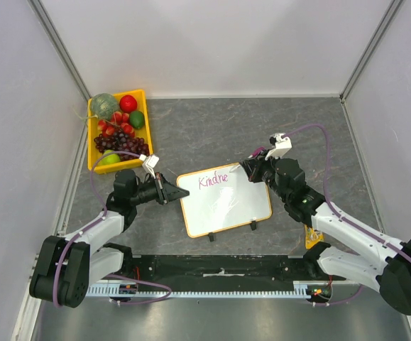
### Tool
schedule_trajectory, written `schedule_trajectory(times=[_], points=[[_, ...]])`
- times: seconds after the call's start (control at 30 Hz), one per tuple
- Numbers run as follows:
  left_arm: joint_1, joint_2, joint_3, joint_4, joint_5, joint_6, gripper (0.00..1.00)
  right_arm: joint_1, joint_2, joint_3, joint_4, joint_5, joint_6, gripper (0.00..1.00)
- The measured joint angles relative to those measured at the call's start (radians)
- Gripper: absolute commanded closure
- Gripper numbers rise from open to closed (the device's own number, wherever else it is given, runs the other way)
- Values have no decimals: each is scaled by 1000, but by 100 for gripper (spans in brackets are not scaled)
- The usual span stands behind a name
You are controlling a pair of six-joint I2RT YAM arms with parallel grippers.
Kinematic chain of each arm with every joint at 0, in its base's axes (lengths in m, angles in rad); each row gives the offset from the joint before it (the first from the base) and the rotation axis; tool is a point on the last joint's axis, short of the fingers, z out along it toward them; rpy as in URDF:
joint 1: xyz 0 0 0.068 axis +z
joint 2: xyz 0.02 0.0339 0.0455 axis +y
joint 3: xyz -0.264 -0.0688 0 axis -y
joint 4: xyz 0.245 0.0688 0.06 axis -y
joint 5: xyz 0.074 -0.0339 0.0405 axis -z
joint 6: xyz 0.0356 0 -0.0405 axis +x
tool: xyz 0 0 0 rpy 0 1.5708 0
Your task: Write a sentence on the whiteboard
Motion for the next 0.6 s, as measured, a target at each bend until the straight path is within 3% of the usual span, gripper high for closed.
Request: schedule_trajectory(times=[0.6], points=[[0,0,0,-3,-1,0,98,0,18,-3,22,-31,1,100]])
